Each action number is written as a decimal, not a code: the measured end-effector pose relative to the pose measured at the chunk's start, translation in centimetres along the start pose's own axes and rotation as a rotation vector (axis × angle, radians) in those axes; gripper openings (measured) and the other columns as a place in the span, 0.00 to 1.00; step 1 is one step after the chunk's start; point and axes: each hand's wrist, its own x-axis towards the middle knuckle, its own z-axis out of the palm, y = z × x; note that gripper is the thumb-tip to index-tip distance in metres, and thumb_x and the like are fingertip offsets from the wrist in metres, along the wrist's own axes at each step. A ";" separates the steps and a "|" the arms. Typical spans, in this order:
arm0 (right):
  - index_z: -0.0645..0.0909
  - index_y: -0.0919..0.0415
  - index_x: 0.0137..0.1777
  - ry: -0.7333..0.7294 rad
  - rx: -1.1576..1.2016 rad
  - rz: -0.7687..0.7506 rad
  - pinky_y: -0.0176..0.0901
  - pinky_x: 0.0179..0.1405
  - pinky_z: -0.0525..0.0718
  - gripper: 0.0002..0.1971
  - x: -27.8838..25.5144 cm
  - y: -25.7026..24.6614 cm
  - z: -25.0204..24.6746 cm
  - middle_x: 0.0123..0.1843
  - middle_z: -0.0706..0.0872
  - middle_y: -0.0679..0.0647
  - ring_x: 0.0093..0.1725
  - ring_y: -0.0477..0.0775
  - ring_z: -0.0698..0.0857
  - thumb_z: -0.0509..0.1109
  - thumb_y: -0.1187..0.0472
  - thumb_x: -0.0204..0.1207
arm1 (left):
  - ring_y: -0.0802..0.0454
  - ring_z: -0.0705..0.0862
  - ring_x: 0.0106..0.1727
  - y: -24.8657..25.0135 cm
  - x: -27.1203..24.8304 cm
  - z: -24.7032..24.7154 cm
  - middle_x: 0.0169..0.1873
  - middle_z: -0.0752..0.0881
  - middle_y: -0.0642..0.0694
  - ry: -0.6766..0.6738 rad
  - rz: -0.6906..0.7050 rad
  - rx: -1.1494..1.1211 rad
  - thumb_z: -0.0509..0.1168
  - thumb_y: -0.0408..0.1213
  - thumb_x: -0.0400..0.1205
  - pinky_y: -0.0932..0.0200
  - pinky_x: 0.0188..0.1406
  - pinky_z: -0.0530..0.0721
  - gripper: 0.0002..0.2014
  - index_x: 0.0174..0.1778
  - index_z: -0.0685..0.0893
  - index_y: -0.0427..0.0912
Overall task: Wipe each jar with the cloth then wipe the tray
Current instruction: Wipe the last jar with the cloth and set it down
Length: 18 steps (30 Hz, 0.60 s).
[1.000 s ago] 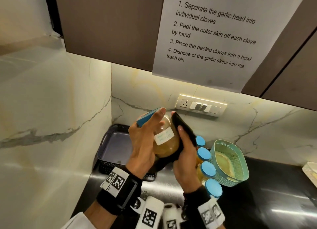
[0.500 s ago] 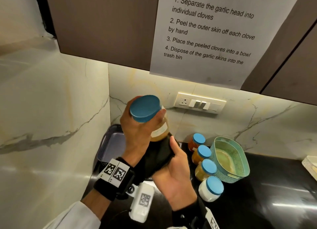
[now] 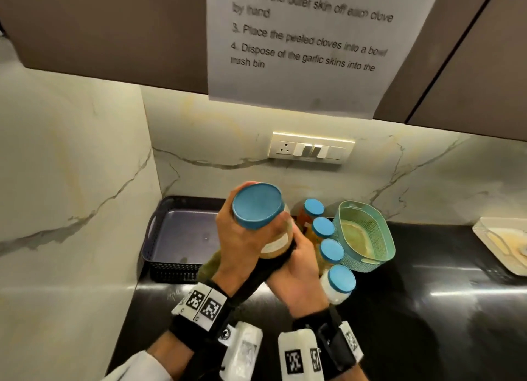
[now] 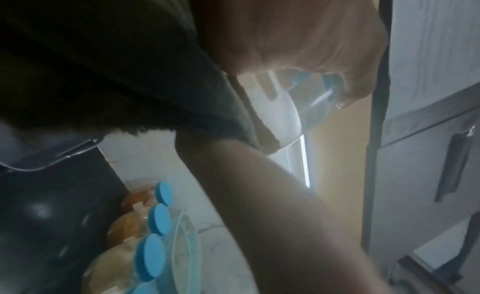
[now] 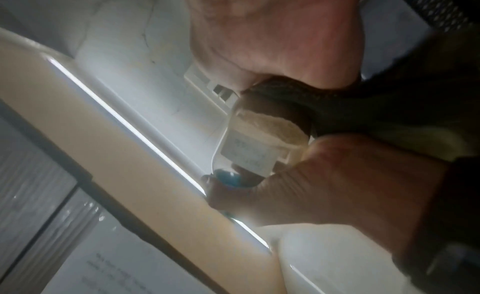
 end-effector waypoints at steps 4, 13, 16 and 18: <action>0.82 0.66 0.75 0.036 0.114 0.032 0.60 0.85 0.67 0.25 -0.3 0.1 -2.5 0.74 0.84 0.68 0.78 0.68 0.79 0.64 0.49 0.86 | 0.56 0.89 0.61 -2.5 -0.6 1.1 0.56 0.91 0.53 -0.080 -0.066 0.033 0.89 0.45 0.63 0.61 0.61 0.88 0.38 0.68 0.84 0.40; 0.85 0.66 0.70 0.434 0.001 -0.076 0.64 0.64 0.86 0.23 -5.1 -5.0 -12.8 0.66 0.88 0.71 0.62 0.71 0.89 0.59 0.50 0.89 | 0.51 0.87 0.62 -10.9 -4.1 6.2 0.60 0.84 0.49 -0.339 -0.165 0.247 0.85 0.60 0.65 0.46 0.63 0.90 0.37 0.65 0.80 0.51; 0.90 0.70 0.61 0.558 -0.023 -0.127 0.60 0.58 0.90 0.25 -7.1 -8.1 -16.8 0.56 0.92 0.70 0.48 0.66 0.94 0.59 0.50 0.88 | 0.53 0.82 0.61 -13.5 -7.5 8.8 0.58 0.76 0.53 -0.470 -0.132 0.397 0.86 0.63 0.60 0.53 0.63 0.86 0.38 0.62 0.82 0.51; 0.90 0.72 0.57 0.644 -0.030 -0.145 0.59 0.63 0.85 0.26 -8.2 -10.1 -19.1 0.50 0.94 0.69 0.42 0.65 0.95 0.59 0.49 0.88 | 0.54 0.80 0.61 -15.2 -9.8 10.3 0.57 0.73 0.53 -0.566 -0.116 0.485 0.85 0.65 0.60 0.57 0.64 0.83 0.39 0.62 0.84 0.49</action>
